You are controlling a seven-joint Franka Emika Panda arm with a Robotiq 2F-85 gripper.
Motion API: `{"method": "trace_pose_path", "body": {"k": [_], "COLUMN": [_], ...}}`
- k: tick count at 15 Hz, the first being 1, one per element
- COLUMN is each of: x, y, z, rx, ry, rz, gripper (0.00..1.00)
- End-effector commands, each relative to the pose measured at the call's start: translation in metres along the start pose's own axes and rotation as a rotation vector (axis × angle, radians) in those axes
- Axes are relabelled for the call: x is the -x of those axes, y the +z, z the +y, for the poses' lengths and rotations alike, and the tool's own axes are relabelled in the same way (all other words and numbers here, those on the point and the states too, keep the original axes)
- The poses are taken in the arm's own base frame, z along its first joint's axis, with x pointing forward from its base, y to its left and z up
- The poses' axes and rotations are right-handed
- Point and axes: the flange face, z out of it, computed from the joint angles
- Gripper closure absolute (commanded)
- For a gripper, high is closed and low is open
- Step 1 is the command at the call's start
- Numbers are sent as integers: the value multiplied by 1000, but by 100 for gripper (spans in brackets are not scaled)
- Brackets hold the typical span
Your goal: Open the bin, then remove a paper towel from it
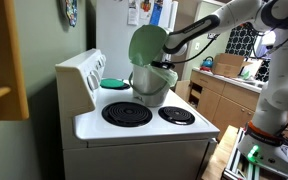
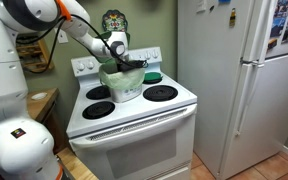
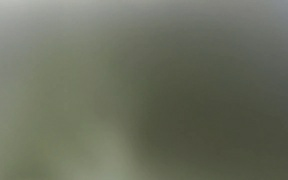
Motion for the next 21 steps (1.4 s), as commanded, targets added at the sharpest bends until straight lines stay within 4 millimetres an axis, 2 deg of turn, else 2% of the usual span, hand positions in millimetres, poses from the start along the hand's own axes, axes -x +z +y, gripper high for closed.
{"method": "trace_pose_path", "body": {"k": [1, 7, 8, 10, 15, 21], "x": [3, 7, 8, 10, 16, 22], "y": [-4, -28, -33, -41, -60, -78], "z": [0, 4, 5, 6, 4, 3], "rx": [-4, 22, 28, 34, 43, 45], "ry": [14, 24, 23, 25, 29, 30], "rz": [-25, -23, -24, -25, -41, -59], "gripper": [50, 94, 97, 100, 96, 98]}}
